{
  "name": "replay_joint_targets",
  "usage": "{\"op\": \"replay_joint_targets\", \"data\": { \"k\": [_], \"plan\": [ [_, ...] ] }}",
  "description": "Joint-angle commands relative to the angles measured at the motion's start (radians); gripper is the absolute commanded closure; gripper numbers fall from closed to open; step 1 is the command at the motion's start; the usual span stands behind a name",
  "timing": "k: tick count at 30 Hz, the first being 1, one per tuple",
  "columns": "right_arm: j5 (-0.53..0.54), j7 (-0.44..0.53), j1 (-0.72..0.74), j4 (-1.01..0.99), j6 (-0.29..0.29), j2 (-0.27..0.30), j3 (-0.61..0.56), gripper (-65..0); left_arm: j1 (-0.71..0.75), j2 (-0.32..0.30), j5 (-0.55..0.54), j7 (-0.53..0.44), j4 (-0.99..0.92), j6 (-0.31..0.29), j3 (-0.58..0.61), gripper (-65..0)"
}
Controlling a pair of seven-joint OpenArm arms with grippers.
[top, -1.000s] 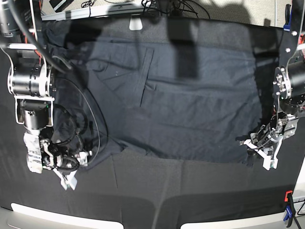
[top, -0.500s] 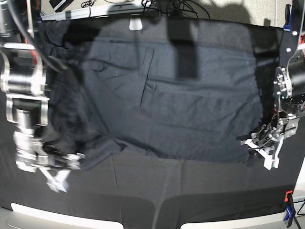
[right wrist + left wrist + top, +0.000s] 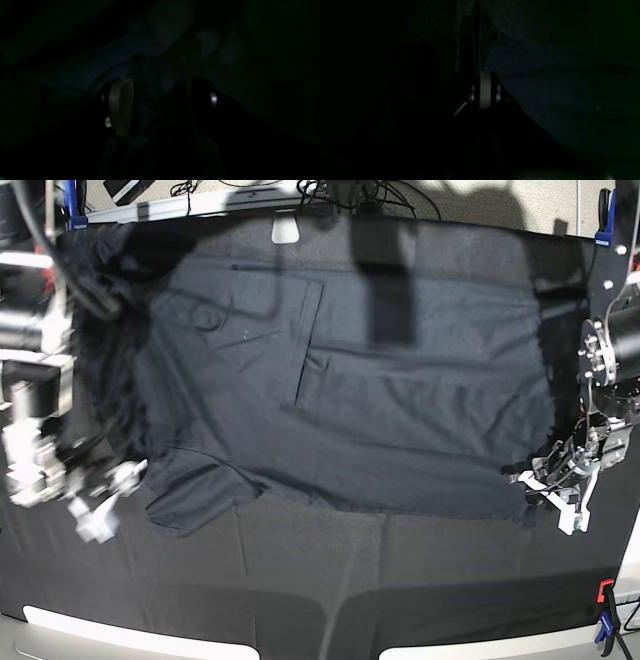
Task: Layout the t-shirt on the table in an organized manner, then fold the t-shirt properly
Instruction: 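Lift the hem with both grippers and fold it toward the collar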
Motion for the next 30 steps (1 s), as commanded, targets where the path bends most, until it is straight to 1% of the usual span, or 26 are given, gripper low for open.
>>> {"op": "replay_joint_targets", "data": {
  "k": [1, 3, 7, 8, 10, 12, 14, 15, 17, 18, 20, 22, 24, 25, 26, 28, 30],
  "plan": [
    [-0.006, 0.029, 0.037, 0.013, -0.009, 0.009, 0.004, -35.7, -0.036, -0.017, -0.009, -0.027, 0.012, 0.004, -0.003, 0.0],
    [-0.029, 0.037, 0.035, 0.013, -0.018, -0.007, 0.003, -35.8, -0.035, -0.017, -0.009, -0.027, 0.012, 0.004, -0.003, 0.0],
    [-0.029, 0.037, 0.032, 0.013, -0.018, -0.030, 0.003, -35.6, -0.035, -0.017, -0.010, -0.027, 0.012, 0.004, -0.003, 0.0],
    [-0.029, 0.037, 0.032, 0.013, -0.018, -0.034, 0.003, -34.3, -0.035, -0.017, -0.009, -0.027, 0.012, 0.004, -0.003, 0.0],
    [-0.028, 0.061, 0.032, 0.013, -0.018, -0.034, 0.004, -26.1, -0.035, -0.017, -0.010, -0.028, 0.012, 0.004, -0.003, 0.0],
    [-0.027, 0.104, 0.033, 0.014, -0.017, -0.027, 0.004, -14.7, -0.036, -0.017, -0.012, -0.036, 0.013, -0.001, -0.003, 0.0],
    [-0.029, 0.121, 0.032, 0.018, -0.011, -0.022, 0.004, -4.0, -0.035, -0.019, -0.040, -0.047, 0.021, -0.043, -0.003, 0.0],
    [-0.029, 0.127, 0.032, 0.021, 0.002, -0.019, 0.004, -0.2, -0.035, -0.020, -0.057, -0.054, 0.028, -0.076, -0.003, 0.0],
    [-0.029, 0.134, 0.032, 0.029, 0.028, -0.013, 0.004, 0.0, -0.035, -0.019, -0.066, -0.052, 0.059, -0.125, -0.003, 0.0],
    [-0.029, 0.134, 0.032, 0.037, 0.029, -0.010, 0.004, 0.0, -0.035, -0.019, -0.066, -0.040, 0.076, -0.137, -0.003, 0.0],
    [-0.033, 0.133, 0.032, 0.051, 0.029, -0.002, 0.004, 0.0, -0.035, -0.020, -0.074, -0.004, 0.106, -0.136, -0.003, 0.0],
    [-0.032, 0.130, 0.032, 0.071, 0.029, 0.010, 0.004, 0.0, -0.035, -0.031, -0.126, 0.035, 0.124, -0.136, -0.003, 0.0],
    [-0.032, 0.121, 0.031, 0.092, 0.030, 0.023, 0.004, 0.0, -0.035, -0.046, -0.180, 0.057, 0.129, -0.137, -0.003, 0.0],
    [-0.032, 0.114, 0.027, 0.107, 0.032, 0.028, 0.004, 0.0, -0.035, -0.054, -0.195, 0.061, 0.130, -0.146, -0.003, 0.0],
    [-0.032, 0.111, 0.020, 0.124, 0.043, 0.032, 0.004, 0.0, -0.033, -0.061, -0.194, 0.060, 0.131, -0.165, -0.003, 0.0],
    [-0.032, 0.111, -0.002, 0.172, 0.045, 0.036, 0.004, 0.0, -0.027, -0.077, -0.195, 0.056, 0.134, -0.209, -0.003, 0.0],
    [-0.026, 0.107, -0.035, 0.235, 0.045, 0.035, 0.004, 0.0, -0.002, -0.090, -0.215, 0.057, 0.163, -0.230, -0.003, 0.0]
  ]
}}
